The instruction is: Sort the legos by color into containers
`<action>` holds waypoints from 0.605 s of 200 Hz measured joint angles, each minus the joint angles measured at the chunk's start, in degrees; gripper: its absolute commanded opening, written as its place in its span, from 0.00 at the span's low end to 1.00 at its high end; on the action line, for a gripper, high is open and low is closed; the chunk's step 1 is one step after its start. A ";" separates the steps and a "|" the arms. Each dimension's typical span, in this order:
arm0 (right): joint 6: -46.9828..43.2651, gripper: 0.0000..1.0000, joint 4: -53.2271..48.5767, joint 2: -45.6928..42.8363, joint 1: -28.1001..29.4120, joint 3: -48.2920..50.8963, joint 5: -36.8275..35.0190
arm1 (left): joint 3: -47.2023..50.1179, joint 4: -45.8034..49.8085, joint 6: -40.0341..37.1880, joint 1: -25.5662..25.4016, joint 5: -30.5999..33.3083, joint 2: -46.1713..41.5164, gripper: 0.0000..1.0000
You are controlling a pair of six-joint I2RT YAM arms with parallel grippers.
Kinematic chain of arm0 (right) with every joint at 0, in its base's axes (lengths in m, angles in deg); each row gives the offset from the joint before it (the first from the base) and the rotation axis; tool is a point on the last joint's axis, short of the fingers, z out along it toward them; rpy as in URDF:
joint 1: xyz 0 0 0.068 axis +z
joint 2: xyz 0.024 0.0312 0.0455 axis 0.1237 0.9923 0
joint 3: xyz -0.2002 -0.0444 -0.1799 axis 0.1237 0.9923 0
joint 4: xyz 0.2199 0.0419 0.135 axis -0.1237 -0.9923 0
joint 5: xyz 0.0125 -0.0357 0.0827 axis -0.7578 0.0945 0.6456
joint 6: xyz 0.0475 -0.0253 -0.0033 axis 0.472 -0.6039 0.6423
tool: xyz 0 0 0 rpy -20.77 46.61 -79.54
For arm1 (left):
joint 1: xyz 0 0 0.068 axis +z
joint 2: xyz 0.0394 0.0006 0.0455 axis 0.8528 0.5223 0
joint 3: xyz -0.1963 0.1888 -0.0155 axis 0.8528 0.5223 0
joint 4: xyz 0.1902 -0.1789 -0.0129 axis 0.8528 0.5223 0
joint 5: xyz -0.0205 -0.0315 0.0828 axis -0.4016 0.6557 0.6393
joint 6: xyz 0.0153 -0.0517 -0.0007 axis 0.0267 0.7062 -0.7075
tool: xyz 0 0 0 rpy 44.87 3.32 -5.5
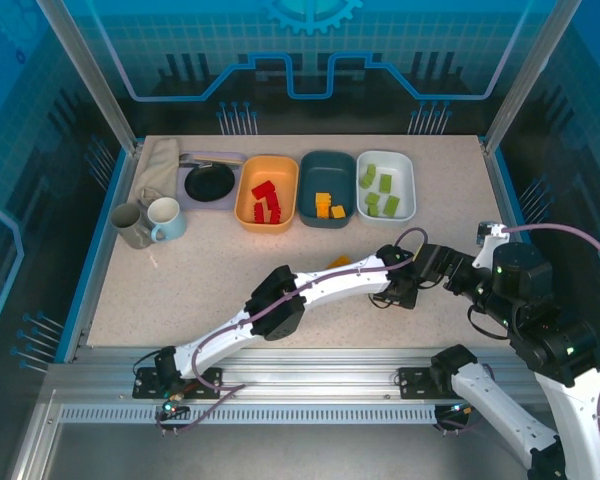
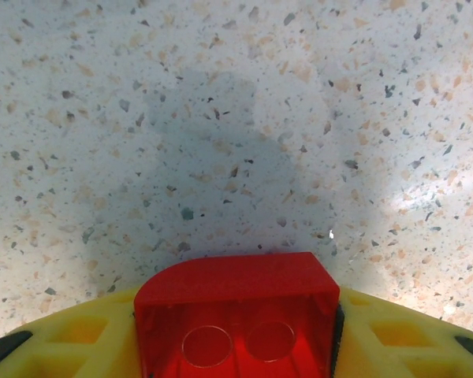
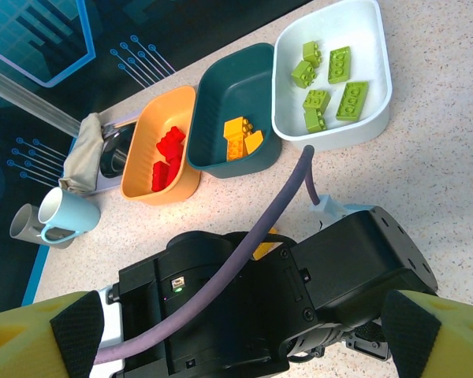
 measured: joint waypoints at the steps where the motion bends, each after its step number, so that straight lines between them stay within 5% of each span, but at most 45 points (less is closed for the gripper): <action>1: 0.00 0.94 0.00 0.00 0.00 0.00 0.00 | 0.00 -0.02 -0.02 0.00 0.02 0.00 0.49; 65: -2.05 0.92 0.35 3.39 0.00 -1.27 1.57 | 8.09 -0.11 -0.31 3.26 2.36 -7.19 0.47; 121: -2.58 0.90 6.56 7.32 0.00 -1.79 6.75 | 21.22 -1.62 -0.50 13.27 3.58 -26.95 0.48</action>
